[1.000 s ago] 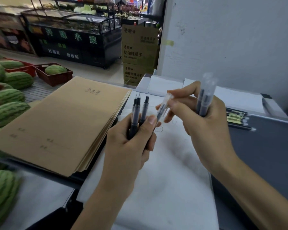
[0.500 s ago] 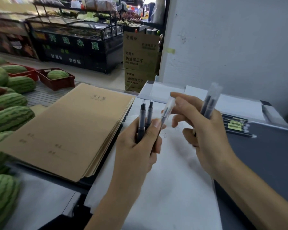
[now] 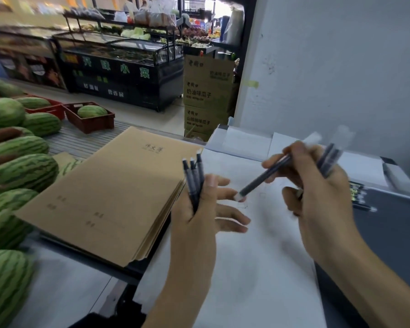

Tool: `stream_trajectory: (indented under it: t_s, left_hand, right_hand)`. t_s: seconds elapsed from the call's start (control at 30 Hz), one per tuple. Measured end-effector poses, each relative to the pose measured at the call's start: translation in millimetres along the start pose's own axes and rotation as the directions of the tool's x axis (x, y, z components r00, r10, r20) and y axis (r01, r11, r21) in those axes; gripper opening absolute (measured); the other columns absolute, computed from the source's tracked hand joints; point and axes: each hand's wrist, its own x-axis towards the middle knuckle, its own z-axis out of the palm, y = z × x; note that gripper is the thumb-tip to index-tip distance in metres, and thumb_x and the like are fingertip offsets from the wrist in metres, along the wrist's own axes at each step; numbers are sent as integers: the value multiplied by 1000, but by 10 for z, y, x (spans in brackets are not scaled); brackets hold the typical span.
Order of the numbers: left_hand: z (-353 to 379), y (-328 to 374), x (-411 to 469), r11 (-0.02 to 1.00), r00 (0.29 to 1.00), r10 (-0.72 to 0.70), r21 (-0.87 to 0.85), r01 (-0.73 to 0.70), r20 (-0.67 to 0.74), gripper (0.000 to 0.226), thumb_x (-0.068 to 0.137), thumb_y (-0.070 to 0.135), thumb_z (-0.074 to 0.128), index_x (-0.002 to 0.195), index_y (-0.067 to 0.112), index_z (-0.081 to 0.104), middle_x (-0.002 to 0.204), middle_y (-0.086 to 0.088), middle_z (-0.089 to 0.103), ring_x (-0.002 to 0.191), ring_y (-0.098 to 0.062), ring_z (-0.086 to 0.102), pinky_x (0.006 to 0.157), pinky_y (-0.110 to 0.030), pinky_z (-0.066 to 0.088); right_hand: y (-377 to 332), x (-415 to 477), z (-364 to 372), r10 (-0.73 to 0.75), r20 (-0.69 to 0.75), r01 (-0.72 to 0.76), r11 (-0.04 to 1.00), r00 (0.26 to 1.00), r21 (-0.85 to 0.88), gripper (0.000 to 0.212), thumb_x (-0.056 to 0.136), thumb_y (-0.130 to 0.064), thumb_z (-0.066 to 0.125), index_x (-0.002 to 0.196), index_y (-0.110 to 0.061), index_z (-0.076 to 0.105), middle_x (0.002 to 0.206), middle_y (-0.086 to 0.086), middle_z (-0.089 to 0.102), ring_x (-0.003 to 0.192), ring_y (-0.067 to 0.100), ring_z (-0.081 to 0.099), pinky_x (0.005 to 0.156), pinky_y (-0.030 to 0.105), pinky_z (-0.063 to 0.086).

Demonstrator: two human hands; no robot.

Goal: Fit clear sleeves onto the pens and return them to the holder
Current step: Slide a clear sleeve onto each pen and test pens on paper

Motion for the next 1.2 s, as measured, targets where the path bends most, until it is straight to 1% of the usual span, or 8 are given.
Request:
stream_trajectory:
  t_s: [0.13, 0.27, 0.47, 0.67, 0.8, 0.9, 1.07, 1.2]
  left_hand:
    - [-57, 11, 7, 994, 996, 27, -105, -36, -85, 38, 98, 41, 55, 99, 4, 62, 70, -14, 59, 52, -26, 58, 49, -33, 51]
    - [-102, 41, 21, 985, 994, 3, -171, -23, -114, 32, 101, 40, 53, 87, 13, 59, 62, -6, 38, 39, -14, 33, 38, -24, 32]
    - [-112, 55, 3, 989, 995, -3, -147, -12, -101, 28, 108, 31, 52, 90, 11, 57, 62, -3, 23, 38, -9, 17, 36, -19, 17]
    - [-84, 108, -9, 979, 998, -30, -202, 17, -63, 38, 95, 48, 57, 96, 9, 56, 62, 0, 26, 38, -8, 19, 38, -19, 16]
    - [-83, 144, -33, 952, 1000, -26, -306, 23, -9, 55, 95, 59, 38, 100, 8, 55, 64, -2, 27, 40, -10, 18, 39, -18, 18]
    - [-94, 134, -43, 949, 999, -33, -313, 26, -16, 42, 103, 46, 32, 100, 9, 52, 67, -1, 28, 44, -12, 17, 40, -22, 18]
    - [-87, 136, -17, 948, 996, -88, -309, 76, -25, 32, 108, 34, 39, 84, 16, 49, 64, 0, 32, 40, -9, 22, 36, -20, 19]
    - [-124, 130, 13, 932, 994, -100, -353, 81, -36, 30, 102, 37, 45, 84, 15, 50, 61, 1, 35, 35, -6, 25, 34, -17, 20]
  right_hand:
    - [-1, 90, -92, -72, -61, 75, 996, 996, 50, 24, 110, -38, 47, 92, -25, 54, 76, 5, 74, 78, 20, 73, 45, 23, 40]
    - [92, 131, -59, -137, -34, 138, 990, 990, 24, 22, 109, -34, 46, 94, -19, 47, 63, -9, 54, 68, 21, 66, 75, 48, 55]
    - [229, -22, 82, -62, 79, 67, 996, 995, -53, 17, 108, -34, 57, 93, -28, 51, 59, -3, 37, 47, 13, 34, 43, 29, 34]
    - [212, -43, 89, -32, 53, 30, 999, 998, 46, 51, 100, -38, 65, 55, -28, 44, 49, -11, 34, 43, 13, 29, 44, 21, 28]
    - [288, -28, 97, 108, 106, -88, 979, 988, -185, 52, 102, -44, 62, 62, -23, 36, 53, -5, 32, 45, 13, 27, 43, 24, 25]
    - [274, 27, 78, 101, 128, -50, 934, 987, -353, 46, 99, -49, 63, 65, -19, 56, 52, -7, 38, 45, 12, 31, 46, 26, 29]
    - [269, 17, 36, 78, 253, 84, 817, 964, -571, 15, 90, -32, 78, 79, -23, 73, 50, -11, 50, 41, 3, 41, 41, 16, 36]
    - [273, 10, 36, 130, 298, 100, 756, 946, -647, 18, 83, -38, 84, 80, -24, 73, 53, -9, 52, 46, 3, 43, 44, 15, 35]
